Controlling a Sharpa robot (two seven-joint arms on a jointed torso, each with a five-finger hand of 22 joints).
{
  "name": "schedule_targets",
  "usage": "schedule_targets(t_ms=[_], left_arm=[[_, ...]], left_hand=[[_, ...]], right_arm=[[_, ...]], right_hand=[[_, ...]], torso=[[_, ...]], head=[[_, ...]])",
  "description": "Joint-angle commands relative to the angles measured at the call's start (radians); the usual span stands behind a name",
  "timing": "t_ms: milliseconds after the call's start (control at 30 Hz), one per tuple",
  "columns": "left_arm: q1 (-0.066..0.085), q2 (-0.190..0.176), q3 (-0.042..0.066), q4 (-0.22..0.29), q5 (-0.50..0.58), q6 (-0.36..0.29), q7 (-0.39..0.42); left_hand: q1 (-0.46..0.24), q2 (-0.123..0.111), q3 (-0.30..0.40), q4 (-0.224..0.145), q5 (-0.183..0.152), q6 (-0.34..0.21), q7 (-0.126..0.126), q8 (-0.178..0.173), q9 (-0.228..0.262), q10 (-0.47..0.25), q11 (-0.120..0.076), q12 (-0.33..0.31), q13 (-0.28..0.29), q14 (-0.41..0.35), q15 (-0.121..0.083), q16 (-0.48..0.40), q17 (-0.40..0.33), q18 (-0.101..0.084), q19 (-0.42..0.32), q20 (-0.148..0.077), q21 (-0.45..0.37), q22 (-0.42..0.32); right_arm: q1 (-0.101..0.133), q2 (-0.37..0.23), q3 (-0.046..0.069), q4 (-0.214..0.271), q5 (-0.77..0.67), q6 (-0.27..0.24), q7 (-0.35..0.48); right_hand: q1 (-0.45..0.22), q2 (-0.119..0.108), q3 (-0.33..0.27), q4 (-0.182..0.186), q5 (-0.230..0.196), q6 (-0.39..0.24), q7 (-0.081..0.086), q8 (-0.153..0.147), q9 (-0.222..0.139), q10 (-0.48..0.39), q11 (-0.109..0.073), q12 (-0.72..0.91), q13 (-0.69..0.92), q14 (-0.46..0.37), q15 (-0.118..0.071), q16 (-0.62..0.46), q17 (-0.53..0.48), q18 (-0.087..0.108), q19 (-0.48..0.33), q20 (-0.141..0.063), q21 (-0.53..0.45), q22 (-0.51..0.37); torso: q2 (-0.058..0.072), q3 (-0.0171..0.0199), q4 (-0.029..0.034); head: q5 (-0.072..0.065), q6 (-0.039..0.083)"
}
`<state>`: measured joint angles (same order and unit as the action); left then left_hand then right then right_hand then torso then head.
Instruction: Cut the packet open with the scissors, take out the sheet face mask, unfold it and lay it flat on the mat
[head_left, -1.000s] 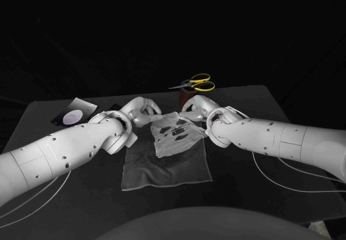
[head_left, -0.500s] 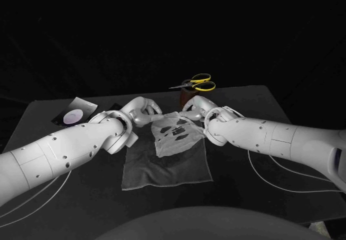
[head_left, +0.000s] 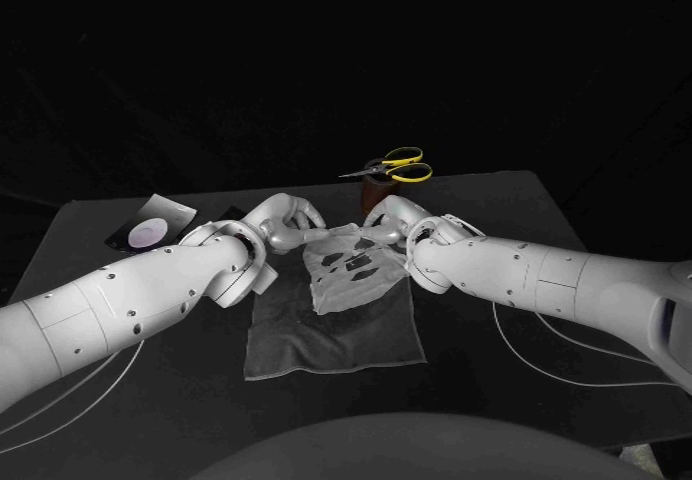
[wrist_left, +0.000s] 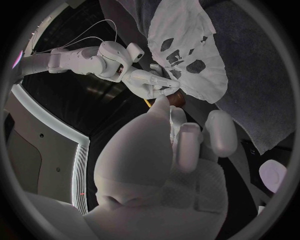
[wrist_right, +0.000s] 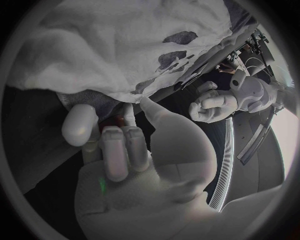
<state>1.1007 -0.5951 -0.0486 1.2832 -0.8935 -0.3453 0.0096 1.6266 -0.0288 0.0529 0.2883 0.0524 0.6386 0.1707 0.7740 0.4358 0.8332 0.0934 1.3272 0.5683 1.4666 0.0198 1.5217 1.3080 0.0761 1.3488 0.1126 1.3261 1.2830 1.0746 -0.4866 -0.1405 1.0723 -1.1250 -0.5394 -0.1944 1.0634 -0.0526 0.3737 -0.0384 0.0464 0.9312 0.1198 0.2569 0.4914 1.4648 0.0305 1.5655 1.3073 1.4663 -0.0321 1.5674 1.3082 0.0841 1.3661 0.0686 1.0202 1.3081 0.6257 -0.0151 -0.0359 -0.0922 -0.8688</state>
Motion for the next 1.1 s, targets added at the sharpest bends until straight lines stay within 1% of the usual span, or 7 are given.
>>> schedule_targets(t_ms=[33, 167, 267, 467, 767, 900, 1100], left_arm=[[0.001, 0.001, 0.001, 0.002, 0.004, 0.010, 0.001], [0.001, 0.002, 0.001, 0.001, 0.004, 0.010, 0.000], [0.001, 0.002, 0.001, 0.001, 0.004, 0.011, -0.001], [0.001, 0.003, 0.001, 0.001, 0.004, 0.012, -0.002], [0.001, 0.003, 0.001, 0.000, 0.004, 0.011, -0.003], [0.001, 0.004, 0.001, 0.000, 0.004, 0.011, -0.004], [0.001, 0.003, 0.001, 0.000, 0.004, 0.011, -0.005]], left_hand=[[0.008, 0.002, 0.004, 0.000, -0.003, 0.004, -0.001, -0.006, -0.002, 0.006, -0.001, 0.004, 0.002, 0.018, 0.006, 0.006, 0.068, 0.009, 0.003, 0.006, 0.007, 0.002], [0.008, 0.002, 0.004, 0.000, -0.003, 0.004, -0.001, -0.006, -0.002, 0.006, -0.001, 0.004, 0.002, 0.018, 0.006, 0.006, 0.068, 0.009, 0.003, 0.006, 0.007, 0.002], [0.008, 0.002, 0.004, 0.000, -0.003, 0.004, -0.001, -0.006, -0.002, 0.006, -0.001, 0.004, 0.002, 0.018, 0.006, 0.006, 0.068, 0.009, 0.003, 0.006, 0.007, 0.002], [0.008, 0.002, 0.004, 0.000, -0.003, 0.004, -0.001, -0.006, -0.002, 0.006, -0.001, 0.004, 0.002, 0.018, 0.006, 0.006, 0.068, 0.009, 0.003, 0.006, 0.007, 0.002], [0.008, 0.002, 0.004, 0.000, -0.003, 0.004, -0.001, -0.006, -0.002, 0.006, -0.001, 0.004, 0.002, 0.018, 0.006, 0.006, 0.068, 0.009, 0.003, 0.006, 0.007, 0.002], [0.006, 0.000, 0.011, 0.000, -0.003, 0.005, -0.001, -0.008, -0.005, 0.007, -0.001, 0.004, 0.003, 0.020, 0.006, 0.007, 0.071, 0.009, 0.003, 0.007, 0.007, 0.002], [0.005, -0.001, 0.014, 0.000, -0.003, 0.003, 0.000, -0.011, -0.008, 0.007, -0.001, 0.004, 0.001, 0.022, 0.006, 0.008, 0.076, 0.008, 0.005, 0.007, 0.009, 0.004]], right_arm=[[-0.004, 0.005, -0.001, -0.001, -0.006, 0.028, -0.005], [-0.004, 0.011, -0.001, -0.004, -0.007, 0.034, -0.001], [-0.004, 0.015, -0.001, -0.005, -0.009, 0.039, 0.002], [-0.004, 0.021, -0.001, -0.008, -0.020, 0.043, 0.007], [-0.003, 0.025, -0.001, -0.009, -0.045, 0.043, 0.007], [-0.002, 0.026, -0.001, -0.008, -0.055, 0.041, 0.006], [-0.001, 0.031, -0.001, -0.012, -0.069, 0.043, -0.001]], right_hand=[[0.005, 0.006, -0.001, 0.004, 0.002, 0.008, 0.000, -0.006, -0.001, 0.106, 0.006, 0.005, 0.264, 0.105, 0.003, 0.003, 0.263, 0.020, 0.001, 0.006, 0.000, 0.119], [0.015, 0.009, -0.003, 0.006, 0.002, 0.015, -0.003, -0.007, -0.002, 0.106, 0.004, 0.005, 0.264, 0.105, 0.001, 0.003, 0.263, 0.020, 0.001, 0.006, -0.001, 0.119], [0.036, 0.017, 0.000, 0.004, 0.002, 0.028, -0.007, -0.007, -0.001, 0.106, -0.001, 0.005, 0.264, 0.105, -0.002, 0.003, 0.263, 0.021, 0.001, 0.005, 0.000, 0.119], [0.057, 0.020, 0.002, -0.001, 0.002, 0.043, -0.012, -0.007, -0.002, 0.106, -0.005, 0.005, 0.264, 0.105, -0.005, 0.003, 0.263, 0.021, 0.001, 0.002, 0.000, 0.120], [0.070, 0.017, 0.001, -0.006, 0.002, 0.052, -0.015, -0.009, -0.003, 0.106, -0.007, 0.005, 0.264, 0.105, -0.007, 0.003, 0.263, 0.021, 0.001, 0.000, 0.000, 0.120], [0.071, 0.007, -0.006, -0.007, 0.002, 0.054, -0.014, -0.013, -0.005, 0.106, -0.007, 0.005, 0.264, 0.105, -0.008, 0.003, 0.263, 0.021, 0.001, -0.001, 0.000, 0.120], [0.071, 0.000, -0.012, -0.007, 0.002, 0.053, -0.013, -0.018, -0.007, 0.106, -0.006, 0.005, 0.264, 0.105, -0.007, 0.003, 0.263, 0.020, 0.002, -0.001, 0.002, 0.120]], torso=[[0.000, -0.0001, -0.0007], [0.000, 0.0003, -0.0009], [0.000, -0.0002, -0.0002], [0.001, -0.0007, 0.0005], [0.000, -0.0006, 0.0003], [0.000, -0.0001, -0.0004], [0.000, 0.0004, -0.0009]], head=[[0.000, 0.000], [0.000, 0.000], [-0.001, -0.001], [-0.001, -0.002], [0.003, -0.004], [0.004, -0.004], [0.005, -0.004]])
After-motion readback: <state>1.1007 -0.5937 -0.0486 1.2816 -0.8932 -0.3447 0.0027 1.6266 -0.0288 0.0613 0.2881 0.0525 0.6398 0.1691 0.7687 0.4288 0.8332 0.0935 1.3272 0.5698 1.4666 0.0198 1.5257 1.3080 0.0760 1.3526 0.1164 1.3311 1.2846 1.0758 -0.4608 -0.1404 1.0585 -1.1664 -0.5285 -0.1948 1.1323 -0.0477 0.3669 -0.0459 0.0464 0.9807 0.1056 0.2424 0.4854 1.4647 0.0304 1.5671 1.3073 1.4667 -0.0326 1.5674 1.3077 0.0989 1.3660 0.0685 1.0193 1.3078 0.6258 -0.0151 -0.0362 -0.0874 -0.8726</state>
